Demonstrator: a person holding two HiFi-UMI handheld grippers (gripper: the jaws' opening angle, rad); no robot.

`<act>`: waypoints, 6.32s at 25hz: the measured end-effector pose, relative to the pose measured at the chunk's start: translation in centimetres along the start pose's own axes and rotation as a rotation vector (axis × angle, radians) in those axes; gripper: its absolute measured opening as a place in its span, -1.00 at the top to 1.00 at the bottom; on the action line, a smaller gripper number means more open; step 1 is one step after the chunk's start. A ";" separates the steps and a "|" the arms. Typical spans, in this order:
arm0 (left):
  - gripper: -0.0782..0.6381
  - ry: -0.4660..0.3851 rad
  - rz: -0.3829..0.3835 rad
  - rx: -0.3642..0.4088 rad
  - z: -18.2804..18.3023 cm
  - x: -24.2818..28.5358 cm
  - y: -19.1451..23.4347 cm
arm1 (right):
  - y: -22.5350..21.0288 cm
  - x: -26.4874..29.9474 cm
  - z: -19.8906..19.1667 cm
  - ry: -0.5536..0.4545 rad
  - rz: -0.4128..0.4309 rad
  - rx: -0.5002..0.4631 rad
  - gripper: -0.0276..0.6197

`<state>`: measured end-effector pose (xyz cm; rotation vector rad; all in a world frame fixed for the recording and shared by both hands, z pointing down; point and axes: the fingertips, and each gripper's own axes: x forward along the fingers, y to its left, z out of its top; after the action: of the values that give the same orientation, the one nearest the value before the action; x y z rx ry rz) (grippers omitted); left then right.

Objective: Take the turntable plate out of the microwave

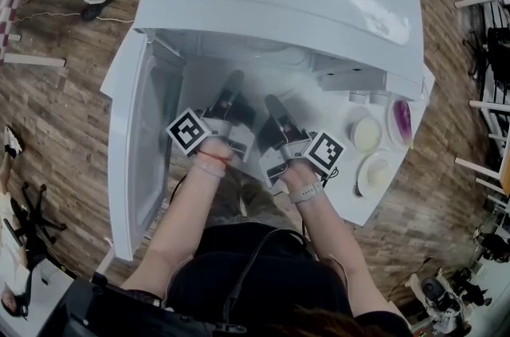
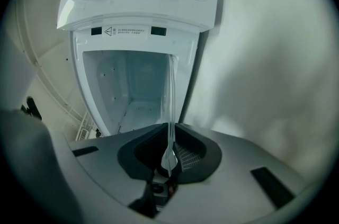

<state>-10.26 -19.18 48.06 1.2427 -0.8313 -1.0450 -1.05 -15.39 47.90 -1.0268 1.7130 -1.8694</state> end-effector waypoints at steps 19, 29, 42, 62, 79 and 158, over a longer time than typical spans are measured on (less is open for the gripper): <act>0.69 0.039 -0.016 0.030 0.1 -0.2 -0.2 | 0.3 2.6 6.6 -0.149 0.052 -0.074 0.74; 0.69 0.021 -0.025 0.027 0.0 -0.4 -0.6 | 1.5 2.3 6.6 -0.160 0.174 -0.145 0.76; 0.69 0.016 -0.025 0.038 -0.3 -1.3 -1.1 | 1.8 1.7 5.8 -0.145 0.208 -0.136 0.76; 0.69 0.012 -0.038 0.070 -2.7 -5.5 -2.0 | 1.9 -2.1 3.4 -0.119 0.235 -0.145 0.76; 0.69 0.011 -0.038 0.074 -5.2 -9.4 -2.1 | 0.9 -6.0 1.2 -0.110 0.236 -0.130 0.76; 0.69 0.375 0.121 0.003 -19.8 -14.9 4.3 | -8.8 -24.5 0.2 -0.385 0.030 0.060 0.76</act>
<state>3.95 1.50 49.82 1.3220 -0.6077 -0.6847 16.53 3.61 50.42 -1.2346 1.4309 -1.5685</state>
